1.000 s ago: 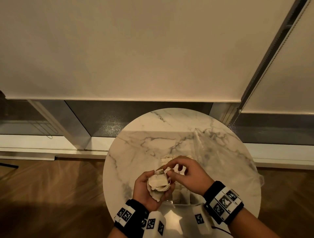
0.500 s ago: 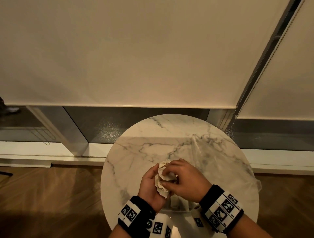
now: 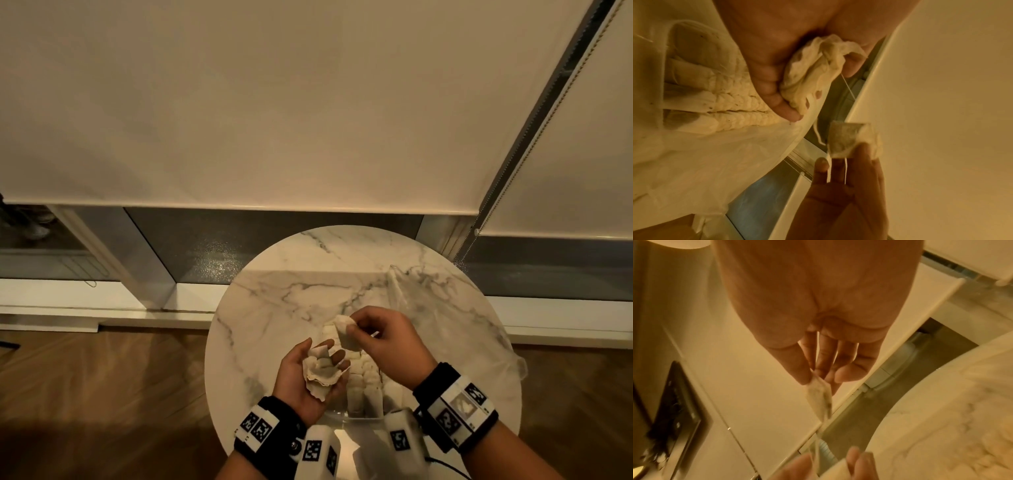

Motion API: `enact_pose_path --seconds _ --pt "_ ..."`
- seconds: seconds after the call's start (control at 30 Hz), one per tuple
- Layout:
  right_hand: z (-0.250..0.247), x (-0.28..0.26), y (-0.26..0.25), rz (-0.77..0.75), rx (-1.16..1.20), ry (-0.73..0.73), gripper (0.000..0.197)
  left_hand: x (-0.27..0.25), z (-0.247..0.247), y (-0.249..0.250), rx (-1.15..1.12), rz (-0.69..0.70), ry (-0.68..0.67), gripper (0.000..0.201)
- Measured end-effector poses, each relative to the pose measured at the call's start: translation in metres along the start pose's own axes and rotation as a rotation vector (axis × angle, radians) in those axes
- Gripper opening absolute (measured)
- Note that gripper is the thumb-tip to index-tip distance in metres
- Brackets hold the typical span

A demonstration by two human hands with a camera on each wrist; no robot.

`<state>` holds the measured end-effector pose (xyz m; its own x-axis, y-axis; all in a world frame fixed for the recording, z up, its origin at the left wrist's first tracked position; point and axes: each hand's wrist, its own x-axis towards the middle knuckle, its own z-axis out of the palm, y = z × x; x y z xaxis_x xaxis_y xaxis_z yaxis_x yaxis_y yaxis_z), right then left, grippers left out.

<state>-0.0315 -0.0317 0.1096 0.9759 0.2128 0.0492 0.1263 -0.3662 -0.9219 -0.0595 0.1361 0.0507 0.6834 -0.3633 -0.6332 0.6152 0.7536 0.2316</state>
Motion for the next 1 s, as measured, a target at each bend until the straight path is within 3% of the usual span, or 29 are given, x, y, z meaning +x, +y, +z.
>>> enact_pose_path --seconds 0.17,0.27,0.47,0.6,0.83,1.0 --pt "-0.002 0.006 0.034 0.164 0.155 0.048 0.012 0.000 -0.031 0.007 -0.076 -0.010 0.101 0.030" --pt "0.002 0.005 0.066 0.295 0.123 0.023 0.014 -0.002 -0.051 0.014 -0.121 -0.012 0.149 0.030" --pt "0.032 -0.007 0.130 0.541 -0.149 -0.263 0.017 -0.007 -0.073 0.022 -0.136 -0.022 0.185 0.030" --pt "0.050 -0.013 0.148 0.655 -0.300 -0.334 0.020 -0.013 -0.078 0.026 -0.129 -0.010 0.189 0.030" --pt "0.061 -0.012 0.151 0.704 -0.445 -0.346 0.020 -0.020 -0.088 0.031 -0.103 0.005 0.218 0.029" --pt "0.063 -0.008 0.151 0.642 -0.559 -0.295 0.009 -0.020 -0.090 0.034 -0.090 0.014 0.230 0.028"
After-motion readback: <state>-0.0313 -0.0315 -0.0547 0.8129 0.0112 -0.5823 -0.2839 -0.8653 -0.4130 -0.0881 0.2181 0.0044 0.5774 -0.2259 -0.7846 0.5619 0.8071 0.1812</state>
